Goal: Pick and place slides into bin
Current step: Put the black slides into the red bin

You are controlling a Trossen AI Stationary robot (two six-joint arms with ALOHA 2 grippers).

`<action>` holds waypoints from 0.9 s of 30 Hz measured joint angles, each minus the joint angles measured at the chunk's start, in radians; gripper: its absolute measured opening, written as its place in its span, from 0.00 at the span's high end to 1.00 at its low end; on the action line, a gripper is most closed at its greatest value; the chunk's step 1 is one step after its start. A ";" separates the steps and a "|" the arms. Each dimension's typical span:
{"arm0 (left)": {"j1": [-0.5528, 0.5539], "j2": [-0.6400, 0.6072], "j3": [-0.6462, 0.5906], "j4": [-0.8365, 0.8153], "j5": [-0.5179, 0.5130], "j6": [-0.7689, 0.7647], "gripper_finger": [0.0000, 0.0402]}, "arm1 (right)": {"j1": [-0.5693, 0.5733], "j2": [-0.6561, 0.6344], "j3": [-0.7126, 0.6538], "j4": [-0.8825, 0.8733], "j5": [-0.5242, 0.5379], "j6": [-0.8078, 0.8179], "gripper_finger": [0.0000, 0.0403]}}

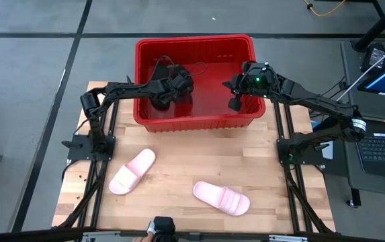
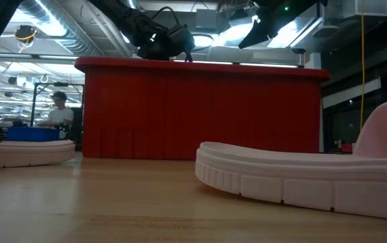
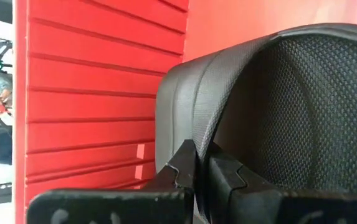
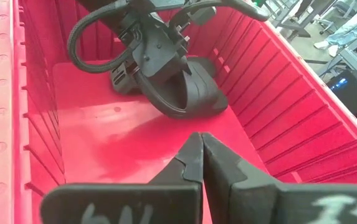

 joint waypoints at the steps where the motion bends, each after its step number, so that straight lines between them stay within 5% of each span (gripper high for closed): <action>1: 0.002 0.000 0.000 0.000 0.006 0.008 0.98 | 0.000 0.000 0.000 0.000 0.000 0.000 0.99; 27: 0.043 -0.001 0.000 -0.049 0.056 0.007 0.98 | 0.001 0.000 0.000 -0.004 0.000 0.019 0.99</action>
